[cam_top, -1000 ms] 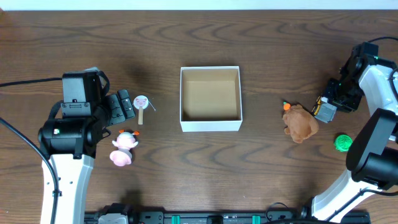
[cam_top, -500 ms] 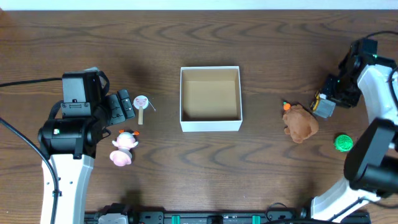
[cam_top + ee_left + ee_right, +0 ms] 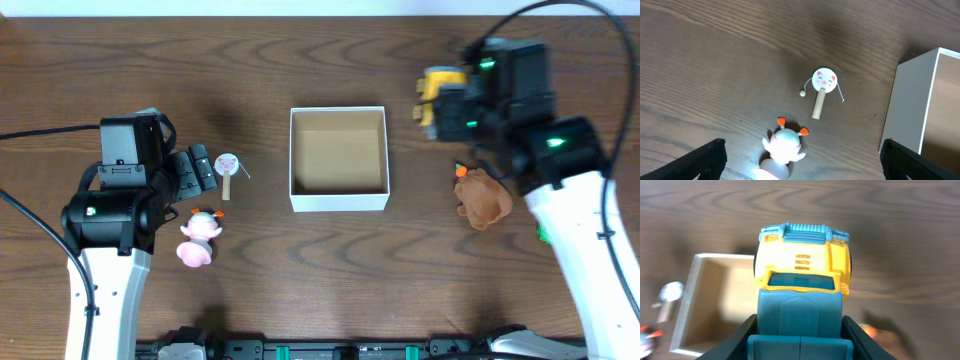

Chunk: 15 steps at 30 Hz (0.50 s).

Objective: Pack container
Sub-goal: 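Carry the truck with right gripper into the white box and release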

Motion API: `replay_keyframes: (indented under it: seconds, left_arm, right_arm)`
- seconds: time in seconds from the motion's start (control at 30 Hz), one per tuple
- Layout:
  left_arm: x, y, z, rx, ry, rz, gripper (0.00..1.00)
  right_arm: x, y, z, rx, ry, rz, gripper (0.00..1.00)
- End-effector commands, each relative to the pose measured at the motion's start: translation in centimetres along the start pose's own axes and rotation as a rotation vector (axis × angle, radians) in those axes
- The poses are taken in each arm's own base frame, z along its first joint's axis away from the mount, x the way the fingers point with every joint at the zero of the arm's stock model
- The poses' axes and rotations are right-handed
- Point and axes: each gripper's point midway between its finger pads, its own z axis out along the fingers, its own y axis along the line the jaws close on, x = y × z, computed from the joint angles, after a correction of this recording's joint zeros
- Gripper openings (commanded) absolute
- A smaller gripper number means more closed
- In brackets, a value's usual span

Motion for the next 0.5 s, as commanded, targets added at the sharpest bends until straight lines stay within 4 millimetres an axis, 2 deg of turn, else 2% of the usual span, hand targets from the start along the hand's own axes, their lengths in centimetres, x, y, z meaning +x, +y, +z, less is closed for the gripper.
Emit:
replay_keyframes:
  seconds: [0.0, 0.13, 0.23, 0.3, 0.47]
  left_arm:
    - [-0.7, 0.1, -0.5, -0.002, -0.022, 0.002, 0.98]
    - [-0.7, 0.1, -0.5, -0.002, -0.023, 0.002, 0.98]
    - [-0.7, 0.1, -0.5, -0.002, -0.022, 0.002, 0.98]
    - [-0.7, 0.1, -0.5, -0.002, -0.022, 0.002, 0.98]
    - [-0.7, 0.1, -0.5, -0.002, -0.022, 0.002, 0.98]
  right_arm:
    - [0.9, 3.1, 1.5, 0.026, 0.004, 0.084, 0.01]
    - [2.7, 6.0, 4.2, 0.046, 0.036, 0.111, 0.01]
    - [4.2, 7.5, 6.5, 0.048, 0.082, 0.105, 0.01]
    - [5.6, 7.7, 8.4, 0.073, 0.13, 0.124, 0.01]
    - [8.9, 6.5, 12.3, 0.163, 0.242, 0.176, 0.01]
